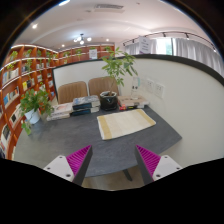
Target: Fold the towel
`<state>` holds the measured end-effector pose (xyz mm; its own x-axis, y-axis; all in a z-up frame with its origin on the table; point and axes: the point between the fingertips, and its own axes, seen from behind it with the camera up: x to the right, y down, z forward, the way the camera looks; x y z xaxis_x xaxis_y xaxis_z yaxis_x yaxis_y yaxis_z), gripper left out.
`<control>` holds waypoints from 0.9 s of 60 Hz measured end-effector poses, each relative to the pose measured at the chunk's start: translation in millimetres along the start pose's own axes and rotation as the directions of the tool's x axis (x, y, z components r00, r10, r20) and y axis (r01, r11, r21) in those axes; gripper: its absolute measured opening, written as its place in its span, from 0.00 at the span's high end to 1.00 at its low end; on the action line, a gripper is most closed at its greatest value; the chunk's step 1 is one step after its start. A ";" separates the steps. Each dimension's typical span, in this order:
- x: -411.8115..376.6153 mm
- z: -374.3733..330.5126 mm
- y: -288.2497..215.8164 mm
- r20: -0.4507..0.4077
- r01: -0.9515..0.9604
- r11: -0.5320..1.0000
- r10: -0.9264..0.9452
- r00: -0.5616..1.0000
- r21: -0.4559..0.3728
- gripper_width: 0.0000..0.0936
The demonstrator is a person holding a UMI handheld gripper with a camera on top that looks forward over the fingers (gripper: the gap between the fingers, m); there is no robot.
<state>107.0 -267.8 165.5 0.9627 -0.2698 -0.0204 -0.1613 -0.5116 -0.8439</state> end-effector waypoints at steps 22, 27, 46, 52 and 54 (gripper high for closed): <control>-40.8 223.2 5.1 0.143 0.181 0.978 -0.166 0.976 -0.099 0.13; -45.7 265.9 -4.4 0.163 0.215 0.971 -0.197 0.967 -0.100 0.16; -59.8 326.2 0.0 0.232 0.304 0.944 -0.270 0.934 -0.125 0.63; -60.9 326.4 1.5 0.234 0.304 0.944 -0.269 0.934 -0.126 0.82; -53.4 329.6 -2.1 0.220 0.307 0.943 -0.275 0.936 -0.127 0.93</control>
<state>127.5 16.6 -8.3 0.9932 0.0678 0.0946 0.1156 -0.6689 -0.7343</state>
